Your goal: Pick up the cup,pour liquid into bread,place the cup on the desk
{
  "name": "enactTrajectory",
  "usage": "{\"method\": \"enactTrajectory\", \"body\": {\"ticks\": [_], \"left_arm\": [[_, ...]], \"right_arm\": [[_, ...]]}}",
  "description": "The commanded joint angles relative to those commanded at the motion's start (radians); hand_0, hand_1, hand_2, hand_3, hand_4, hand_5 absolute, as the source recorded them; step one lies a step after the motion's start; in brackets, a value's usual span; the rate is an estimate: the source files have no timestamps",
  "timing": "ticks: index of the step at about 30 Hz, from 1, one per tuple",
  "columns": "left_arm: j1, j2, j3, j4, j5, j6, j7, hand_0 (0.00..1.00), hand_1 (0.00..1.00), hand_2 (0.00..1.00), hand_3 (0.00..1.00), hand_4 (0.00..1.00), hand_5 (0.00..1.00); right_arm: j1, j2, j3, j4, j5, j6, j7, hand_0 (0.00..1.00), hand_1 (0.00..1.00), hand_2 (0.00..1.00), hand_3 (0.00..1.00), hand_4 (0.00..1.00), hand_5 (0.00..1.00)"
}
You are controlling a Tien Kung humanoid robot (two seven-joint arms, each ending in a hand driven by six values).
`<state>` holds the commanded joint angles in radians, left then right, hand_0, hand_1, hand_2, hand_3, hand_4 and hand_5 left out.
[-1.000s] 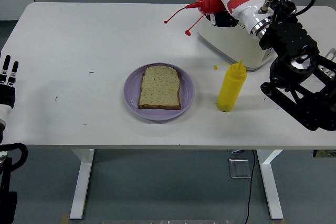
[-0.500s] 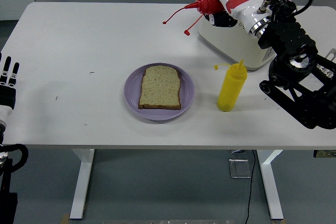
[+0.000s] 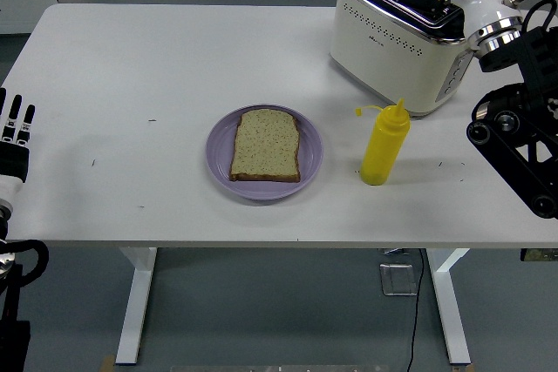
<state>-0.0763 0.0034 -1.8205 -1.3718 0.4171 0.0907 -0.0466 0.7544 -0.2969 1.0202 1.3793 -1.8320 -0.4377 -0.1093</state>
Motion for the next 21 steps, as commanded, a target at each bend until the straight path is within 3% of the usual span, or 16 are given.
{"method": "enactTrajectory", "body": {"ticks": [3, 9, 21], "left_arm": [[-0.003, -0.002, 0.0, 0.001, -0.001, 0.001, 0.0, 0.785, 0.736, 0.736, 0.692, 0.51, 0.998], [-0.009, -0.003, 0.0, 0.001, 0.0, 0.001, 0.0, 0.784, 0.736, 0.736, 0.692, 0.512, 0.998], [-0.01, -0.003, -0.002, 0.001, 0.001, 0.0, 0.0, 0.785, 0.736, 0.735, 0.692, 0.509, 0.998]], "right_arm": [[-0.041, -0.003, 0.079, 0.028, 0.124, 0.007, 0.081, 0.054, 0.046, 0.197, 0.291, 0.716, 0.307], [-0.112, 0.005, 0.187, 0.023, 0.377, 0.06, 0.193, 0.056, 0.048, 0.197, 0.292, 0.711, 0.311], [-0.249, -0.012, 0.252, 0.014, 0.882, 0.051, 0.349, 0.054, 0.047, 0.198, 0.294, 0.698, 0.306]]}}
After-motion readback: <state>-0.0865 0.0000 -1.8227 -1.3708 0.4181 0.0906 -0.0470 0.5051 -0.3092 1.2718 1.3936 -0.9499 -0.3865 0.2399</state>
